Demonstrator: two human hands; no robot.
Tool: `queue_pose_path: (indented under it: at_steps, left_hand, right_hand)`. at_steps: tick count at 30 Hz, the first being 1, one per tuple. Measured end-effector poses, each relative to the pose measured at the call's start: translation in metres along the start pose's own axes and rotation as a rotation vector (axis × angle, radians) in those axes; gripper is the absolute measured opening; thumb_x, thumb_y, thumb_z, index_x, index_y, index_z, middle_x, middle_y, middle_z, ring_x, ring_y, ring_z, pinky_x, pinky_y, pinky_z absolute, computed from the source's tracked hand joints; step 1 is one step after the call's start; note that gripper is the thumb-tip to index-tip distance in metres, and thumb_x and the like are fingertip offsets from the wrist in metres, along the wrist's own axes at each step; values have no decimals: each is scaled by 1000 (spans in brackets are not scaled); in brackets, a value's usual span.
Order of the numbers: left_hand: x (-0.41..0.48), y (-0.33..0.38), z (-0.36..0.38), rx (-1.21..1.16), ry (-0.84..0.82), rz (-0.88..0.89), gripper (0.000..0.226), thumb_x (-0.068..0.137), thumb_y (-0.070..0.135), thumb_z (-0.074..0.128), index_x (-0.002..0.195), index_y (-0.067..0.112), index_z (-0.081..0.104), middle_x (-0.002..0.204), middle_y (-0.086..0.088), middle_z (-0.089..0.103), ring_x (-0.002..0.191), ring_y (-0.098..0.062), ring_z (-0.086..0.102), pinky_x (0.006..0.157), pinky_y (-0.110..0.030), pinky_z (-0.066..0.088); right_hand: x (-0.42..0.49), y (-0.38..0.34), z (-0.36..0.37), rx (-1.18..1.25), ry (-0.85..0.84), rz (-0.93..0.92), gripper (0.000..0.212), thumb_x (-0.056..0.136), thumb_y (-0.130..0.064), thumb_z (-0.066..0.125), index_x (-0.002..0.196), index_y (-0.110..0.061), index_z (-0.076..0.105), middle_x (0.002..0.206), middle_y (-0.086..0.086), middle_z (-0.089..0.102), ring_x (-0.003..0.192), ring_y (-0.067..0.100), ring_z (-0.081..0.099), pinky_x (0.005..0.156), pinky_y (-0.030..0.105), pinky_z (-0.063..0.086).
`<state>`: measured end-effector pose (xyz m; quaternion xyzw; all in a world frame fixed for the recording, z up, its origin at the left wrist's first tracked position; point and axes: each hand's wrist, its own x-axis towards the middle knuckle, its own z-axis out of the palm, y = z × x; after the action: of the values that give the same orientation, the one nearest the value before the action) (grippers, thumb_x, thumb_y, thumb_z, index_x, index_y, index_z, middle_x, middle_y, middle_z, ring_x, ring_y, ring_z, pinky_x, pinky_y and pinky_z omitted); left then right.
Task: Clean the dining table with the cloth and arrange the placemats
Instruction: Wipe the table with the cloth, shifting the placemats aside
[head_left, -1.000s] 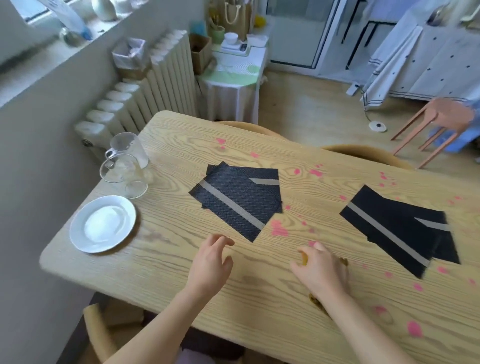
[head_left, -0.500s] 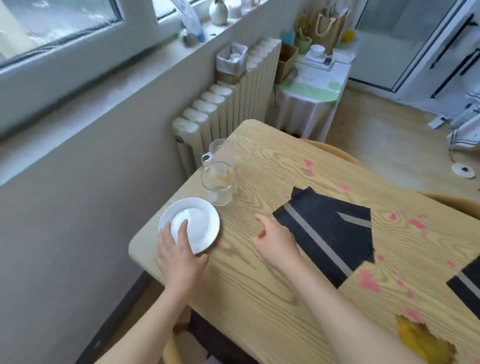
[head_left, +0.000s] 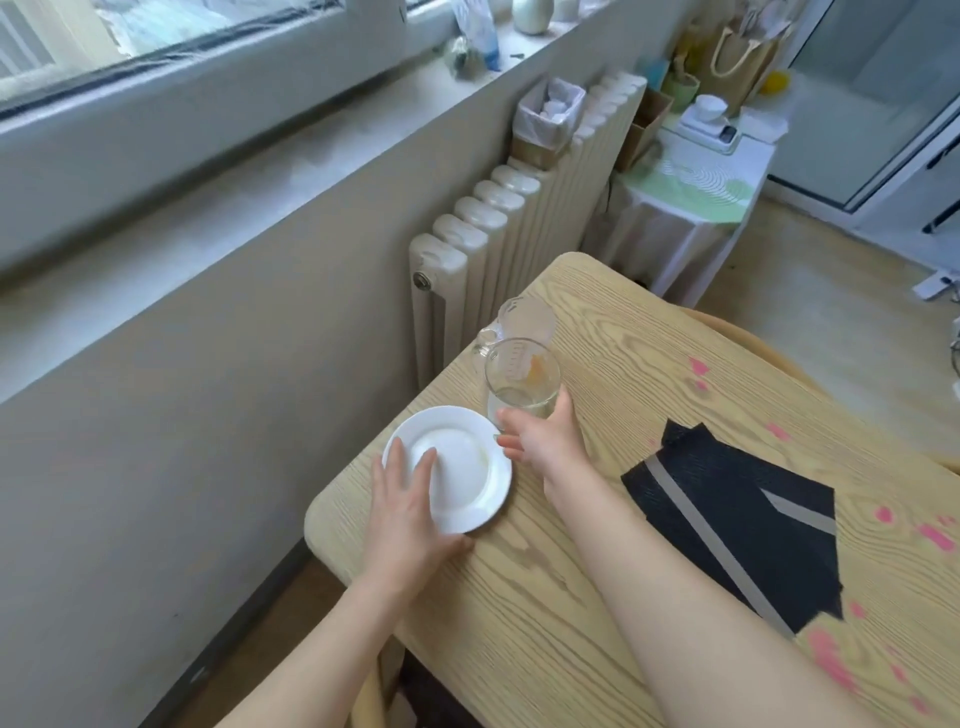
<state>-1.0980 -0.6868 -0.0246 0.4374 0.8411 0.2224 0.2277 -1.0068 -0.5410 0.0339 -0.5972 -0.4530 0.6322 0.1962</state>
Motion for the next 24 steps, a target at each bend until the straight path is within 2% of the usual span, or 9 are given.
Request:
queue_pose_path:
  at_steps: [6,11,13,16,18,20,22,24]
  left_hand:
    - [15,2,-9,2,-78,46,106,58,39,86,144,27,25,157,-1,-6,145,-27,-9,114,-36,20]
    - [26,2,-12,25,-106,71,111,54,40,86,146,27,25,157,-5,-1,145,-26,-7,116,-37,15]
    - [25,2,-12,94,-99,87,111,55,48,83,147,31,21,157,-4,-4,145,-25,-11,117,-42,8]
    - [20,9,-9,145,-4,226,100,63,58,73,146,34,22,159,-3,-3,146,-24,-13,116,-49,-1]
    - [18,27,-2,108,32,355,88,69,56,67,144,31,27,159,-4,4,147,-22,-6,116,-46,1]
    - [17,50,8,61,23,418,77,74,49,66,141,27,35,158,-4,11,147,-20,2,117,-45,10]
    - [14,72,19,12,4,447,69,76,39,68,138,24,41,155,-6,18,142,-21,16,115,-41,21]
    - [9,93,32,-17,-71,465,65,79,34,66,138,25,40,154,-5,21,137,-22,27,113,-33,26]
  right_hand:
    - [18,-9,7,49,37,34,83,80,-17,72,147,-26,24,118,11,62,74,21,72,67,31,57]
    - [22,-11,1,45,48,55,84,80,-8,67,149,-26,22,116,12,64,73,19,70,65,30,56]
    - [16,-10,-8,30,81,60,84,80,-2,64,150,-24,22,112,12,65,74,19,69,71,33,58]
    - [7,-2,-35,-100,163,26,66,79,-2,62,140,-20,43,96,6,69,82,22,69,83,39,57]
    - [-1,7,-62,-182,220,9,51,80,-5,61,127,-21,58,97,0,69,85,19,68,83,36,56]
    - [-9,17,-92,-266,290,-4,39,82,-7,61,117,-23,63,104,-4,68,89,15,64,76,28,51]
    - [-16,28,-123,-413,362,-32,35,83,-7,61,115,-23,64,111,-5,66,96,14,60,73,23,46]
    - [-24,42,-157,-594,429,-43,37,84,-8,63,119,-21,63,118,0,64,104,18,58,78,25,47]
